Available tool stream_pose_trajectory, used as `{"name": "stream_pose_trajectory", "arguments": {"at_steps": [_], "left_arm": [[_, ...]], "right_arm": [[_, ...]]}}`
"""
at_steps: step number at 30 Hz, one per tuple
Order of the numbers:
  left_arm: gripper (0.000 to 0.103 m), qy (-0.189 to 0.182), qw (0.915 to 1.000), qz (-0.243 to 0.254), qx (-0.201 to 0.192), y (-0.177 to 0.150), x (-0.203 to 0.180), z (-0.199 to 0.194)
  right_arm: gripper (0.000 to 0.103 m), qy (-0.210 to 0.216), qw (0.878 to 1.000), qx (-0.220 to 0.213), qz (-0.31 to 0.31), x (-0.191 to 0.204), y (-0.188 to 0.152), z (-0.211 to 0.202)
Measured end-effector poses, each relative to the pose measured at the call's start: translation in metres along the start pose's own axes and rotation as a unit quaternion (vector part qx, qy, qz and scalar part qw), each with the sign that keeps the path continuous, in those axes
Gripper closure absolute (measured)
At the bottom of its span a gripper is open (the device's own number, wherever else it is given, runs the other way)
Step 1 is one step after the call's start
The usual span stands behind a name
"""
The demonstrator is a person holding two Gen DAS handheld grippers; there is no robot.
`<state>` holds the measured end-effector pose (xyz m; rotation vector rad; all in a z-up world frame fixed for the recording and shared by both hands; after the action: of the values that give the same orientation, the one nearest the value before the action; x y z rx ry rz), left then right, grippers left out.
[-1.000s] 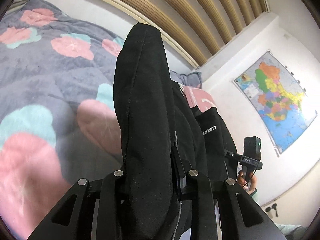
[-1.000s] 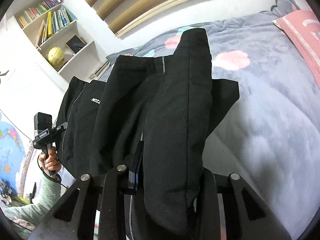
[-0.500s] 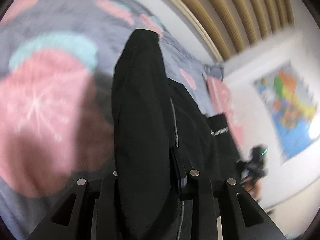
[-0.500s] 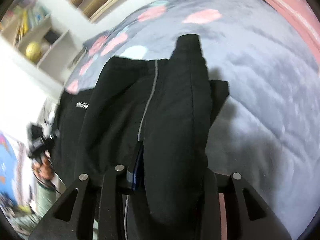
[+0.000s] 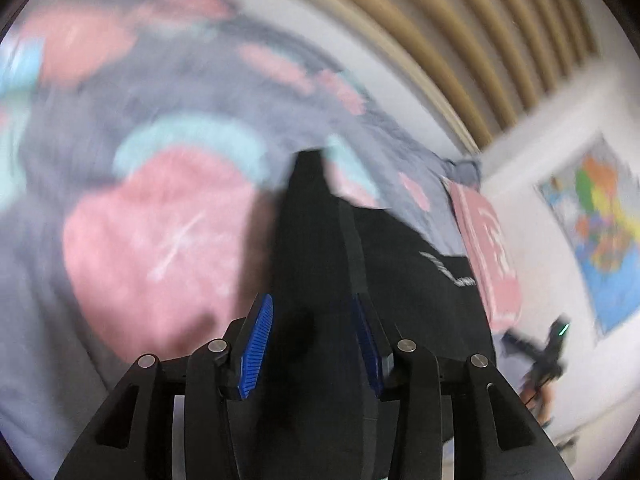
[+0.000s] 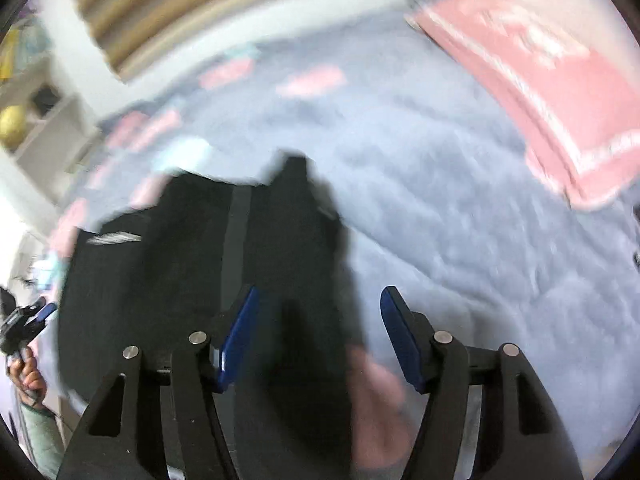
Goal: Fold large clothes
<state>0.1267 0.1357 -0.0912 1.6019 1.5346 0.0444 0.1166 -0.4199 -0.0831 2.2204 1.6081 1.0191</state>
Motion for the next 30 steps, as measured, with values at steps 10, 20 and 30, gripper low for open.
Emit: {"name": "stream_pose_trajectory", "arguments": {"at_steps": [10,20,30], "left_arm": [[0.057,0.012,0.9888,0.146,0.031,-0.014,-0.137,0.065],[0.058,0.057,0.9919,0.089,0.072,-0.032,-0.115,0.112],[0.045,0.170,0.9627,0.208,-0.029,-0.035,-0.178,0.028]], "right_arm": [[0.045,0.050,0.992,0.025,-0.116,0.137,-0.045,0.027],[0.045,0.022,0.994,0.061,-0.085,0.134,-0.081,0.091],[0.027,-0.026,0.995,-0.054,-0.083,0.135,-0.061,-0.008]]}}
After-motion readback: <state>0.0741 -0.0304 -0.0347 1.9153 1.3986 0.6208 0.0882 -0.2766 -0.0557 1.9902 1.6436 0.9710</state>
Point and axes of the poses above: each gripper's, at about its wrist camera, not at the fingertips, and z roughly the way its jaws point, x to its left, y to its top, the point moved 6 cm from there along z, roughly the way its jaws point, and after that the axes turned 6 degrees about z, right-handed, at the moved point
